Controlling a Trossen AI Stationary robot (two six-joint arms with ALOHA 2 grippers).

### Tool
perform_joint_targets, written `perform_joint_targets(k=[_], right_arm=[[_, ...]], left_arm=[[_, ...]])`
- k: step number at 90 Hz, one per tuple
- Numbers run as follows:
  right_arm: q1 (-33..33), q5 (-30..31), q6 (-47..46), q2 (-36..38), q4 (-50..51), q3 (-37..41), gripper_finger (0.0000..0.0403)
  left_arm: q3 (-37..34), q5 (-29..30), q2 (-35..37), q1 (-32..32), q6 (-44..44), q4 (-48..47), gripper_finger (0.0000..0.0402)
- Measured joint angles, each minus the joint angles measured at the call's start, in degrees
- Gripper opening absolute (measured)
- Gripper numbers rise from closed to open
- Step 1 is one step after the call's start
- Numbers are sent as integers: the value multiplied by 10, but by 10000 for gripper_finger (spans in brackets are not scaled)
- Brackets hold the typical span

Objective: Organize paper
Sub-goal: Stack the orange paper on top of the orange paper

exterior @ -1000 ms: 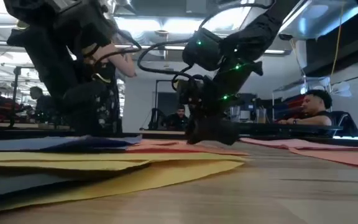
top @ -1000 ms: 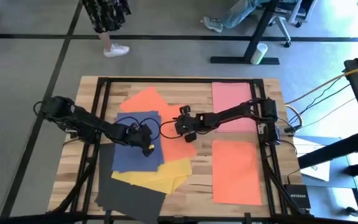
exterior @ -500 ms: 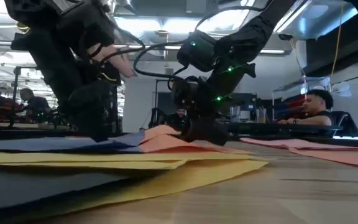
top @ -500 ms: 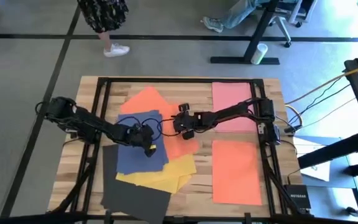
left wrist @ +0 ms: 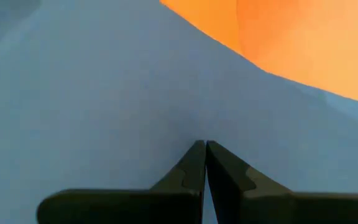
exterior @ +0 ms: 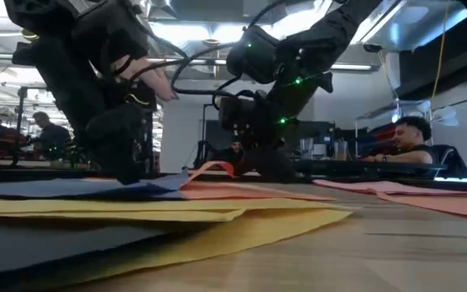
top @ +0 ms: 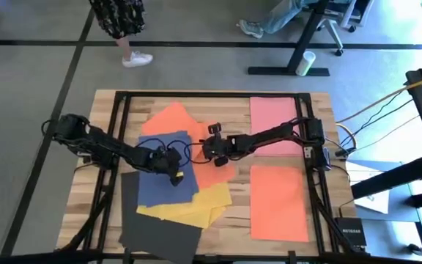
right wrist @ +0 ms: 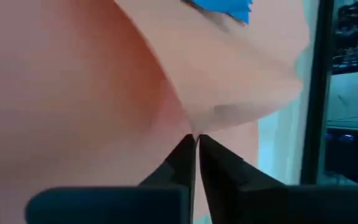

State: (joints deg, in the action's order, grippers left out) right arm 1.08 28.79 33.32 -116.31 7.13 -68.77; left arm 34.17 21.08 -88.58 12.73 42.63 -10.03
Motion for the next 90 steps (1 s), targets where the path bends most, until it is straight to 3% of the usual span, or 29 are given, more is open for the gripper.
perform_joint_targets(k=[29, 60, 76, 90], right_arm=[[-26, 21, -3, 21, 81, 0, 0], [-26, 35, -48, 94, 186, 0, 0], [-26, -102, -89, 113, 153, -2, 5], [-31, -131, -88, 97, 120, -2, 45]], left_arm=[[8, 0, 6, 41, 22, -35, 0], [7, -10, 103, 54, 26, -110, 0], [8, -5, 124, 53, 20, -105, 0], [7, -1, 109, 44, 21, -106, 0]])
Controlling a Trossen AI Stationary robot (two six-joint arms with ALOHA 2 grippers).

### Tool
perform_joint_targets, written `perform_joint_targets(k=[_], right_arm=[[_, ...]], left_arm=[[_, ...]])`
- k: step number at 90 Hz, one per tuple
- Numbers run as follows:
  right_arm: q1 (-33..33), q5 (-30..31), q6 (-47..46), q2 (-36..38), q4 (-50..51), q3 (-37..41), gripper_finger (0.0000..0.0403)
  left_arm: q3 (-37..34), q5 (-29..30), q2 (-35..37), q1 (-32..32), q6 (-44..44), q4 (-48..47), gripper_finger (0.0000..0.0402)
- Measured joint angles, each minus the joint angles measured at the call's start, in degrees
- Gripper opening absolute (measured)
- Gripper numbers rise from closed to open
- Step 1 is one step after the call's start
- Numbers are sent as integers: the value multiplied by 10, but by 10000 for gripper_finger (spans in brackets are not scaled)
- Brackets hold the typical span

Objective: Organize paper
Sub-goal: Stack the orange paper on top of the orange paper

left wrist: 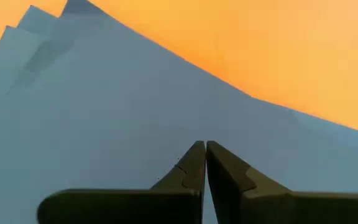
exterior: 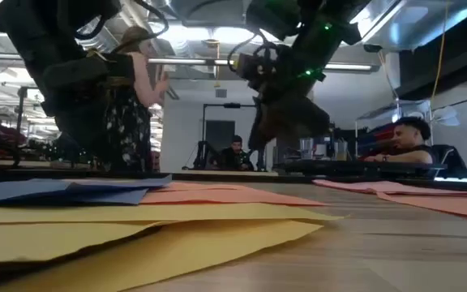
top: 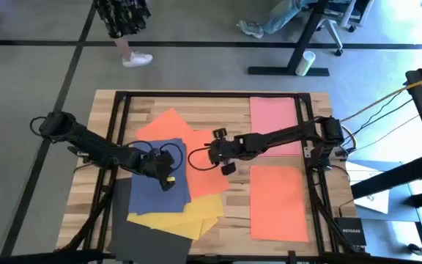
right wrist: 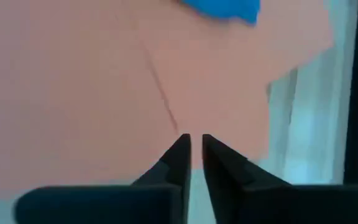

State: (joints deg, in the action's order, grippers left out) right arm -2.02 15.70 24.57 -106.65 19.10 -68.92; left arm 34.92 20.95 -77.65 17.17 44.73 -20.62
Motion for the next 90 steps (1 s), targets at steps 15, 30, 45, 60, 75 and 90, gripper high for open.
perform_joint_targets(k=[15, 30, 45, 60, 75, 90], right_arm=[[2, -2, 9, -27, -18, 0, 97], [2, -2, 17, -45, -30, 1, 117], [2, -2, 32, -69, -38, 1, 116], [2, -3, 33, -77, -53, 1, 116], [2, -3, 33, -77, -72, 1, 116], [2, -2, 33, -84, -71, 1, 115]], left_arm=[[0, 1, -26, -16, -1, 1, 0], [0, 2, -53, -35, -2, 1, 0], [2, 7, -75, -45, -7, 12, 0], [2, 10, -84, -46, -17, 31, 0], [1, 6, -84, -46, -27, 44, 0], [1, 3, -85, -46, -28, 53, 0]])
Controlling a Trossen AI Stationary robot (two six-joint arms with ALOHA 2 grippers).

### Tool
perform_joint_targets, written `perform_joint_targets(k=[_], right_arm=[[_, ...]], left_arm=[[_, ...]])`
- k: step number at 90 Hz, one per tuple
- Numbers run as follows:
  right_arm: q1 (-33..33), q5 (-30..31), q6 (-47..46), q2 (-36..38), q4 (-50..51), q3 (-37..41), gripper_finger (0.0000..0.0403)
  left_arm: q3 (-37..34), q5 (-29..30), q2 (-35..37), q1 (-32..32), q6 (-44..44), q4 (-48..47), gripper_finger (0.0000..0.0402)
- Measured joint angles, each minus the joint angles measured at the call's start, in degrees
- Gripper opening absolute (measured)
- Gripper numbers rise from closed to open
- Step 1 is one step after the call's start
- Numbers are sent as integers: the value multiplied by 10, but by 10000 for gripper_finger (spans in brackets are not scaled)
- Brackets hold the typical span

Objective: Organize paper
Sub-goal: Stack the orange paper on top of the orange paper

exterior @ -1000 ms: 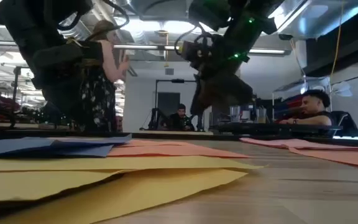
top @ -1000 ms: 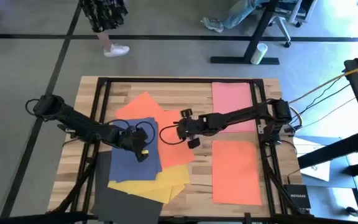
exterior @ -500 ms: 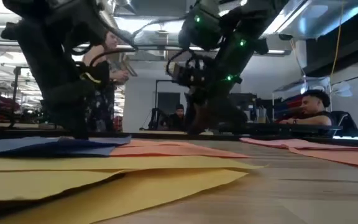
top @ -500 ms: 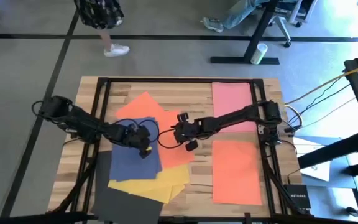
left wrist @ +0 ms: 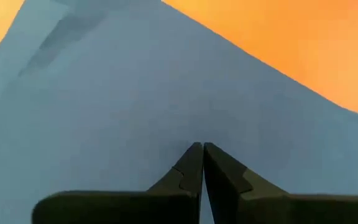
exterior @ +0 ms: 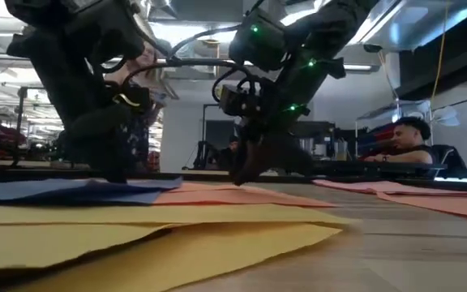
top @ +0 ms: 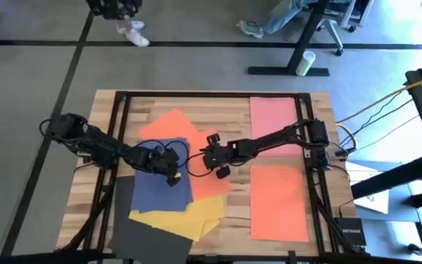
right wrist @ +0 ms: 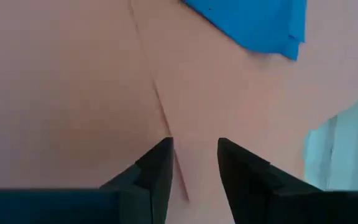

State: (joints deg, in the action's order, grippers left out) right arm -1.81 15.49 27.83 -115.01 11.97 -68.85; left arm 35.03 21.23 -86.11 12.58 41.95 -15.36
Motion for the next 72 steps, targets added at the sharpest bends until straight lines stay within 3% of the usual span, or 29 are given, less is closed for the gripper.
perform_joint_targets(k=[72], right_arm=[[-1, 84, 11, -20, -20, 0, 115]], left_arm=[[-1, -1, 0, 1, -6, 11, 0]])
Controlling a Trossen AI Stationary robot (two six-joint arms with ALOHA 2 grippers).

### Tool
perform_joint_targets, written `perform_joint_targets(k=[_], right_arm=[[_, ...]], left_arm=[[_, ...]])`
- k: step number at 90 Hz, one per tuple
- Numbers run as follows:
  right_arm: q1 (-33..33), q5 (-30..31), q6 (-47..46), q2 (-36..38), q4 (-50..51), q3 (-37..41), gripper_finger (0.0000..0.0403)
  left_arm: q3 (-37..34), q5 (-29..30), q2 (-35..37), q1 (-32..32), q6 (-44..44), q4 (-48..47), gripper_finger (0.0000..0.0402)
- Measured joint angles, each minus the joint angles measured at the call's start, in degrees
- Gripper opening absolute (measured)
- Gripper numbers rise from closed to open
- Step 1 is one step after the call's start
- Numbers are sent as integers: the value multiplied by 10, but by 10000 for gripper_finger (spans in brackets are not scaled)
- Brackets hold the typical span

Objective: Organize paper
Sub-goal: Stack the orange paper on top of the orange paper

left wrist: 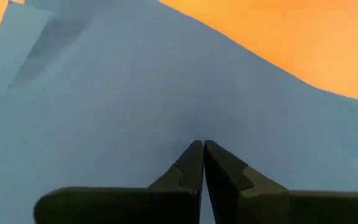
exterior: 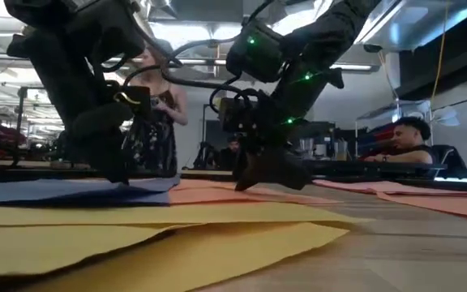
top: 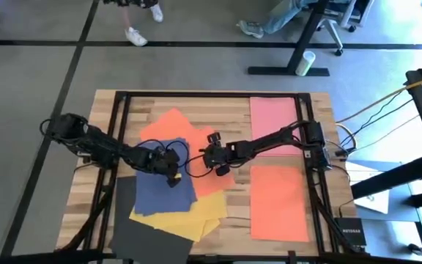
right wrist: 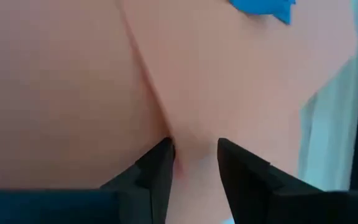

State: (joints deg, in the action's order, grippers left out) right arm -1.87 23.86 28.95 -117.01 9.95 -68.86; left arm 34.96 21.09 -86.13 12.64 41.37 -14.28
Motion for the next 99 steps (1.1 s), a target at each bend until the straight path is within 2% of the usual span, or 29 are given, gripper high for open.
perform_joint_targets(k=[23, 50, 69, 77, 99], right_arm=[[0, -3, 0, 0, -8, 1, 106], [10, -27, 20, 0, -38, 1, 6], [11, -18, 43, 0, -39, 1, 1], [10, -8, 48, 0, -31, 1, 0], [10, -5, 45, 2, 14, -2, 0]], left_arm=[[0, 0, 0, 0, 1, 0, 0], [0, 1, 0, 1, 2, 0, 0], [0, 0, 2, 2, 2, 0, 0], [1, -26, 10, 4, 2, -4, 0], [7, -43, 64, 16, 1, -7, 0]])
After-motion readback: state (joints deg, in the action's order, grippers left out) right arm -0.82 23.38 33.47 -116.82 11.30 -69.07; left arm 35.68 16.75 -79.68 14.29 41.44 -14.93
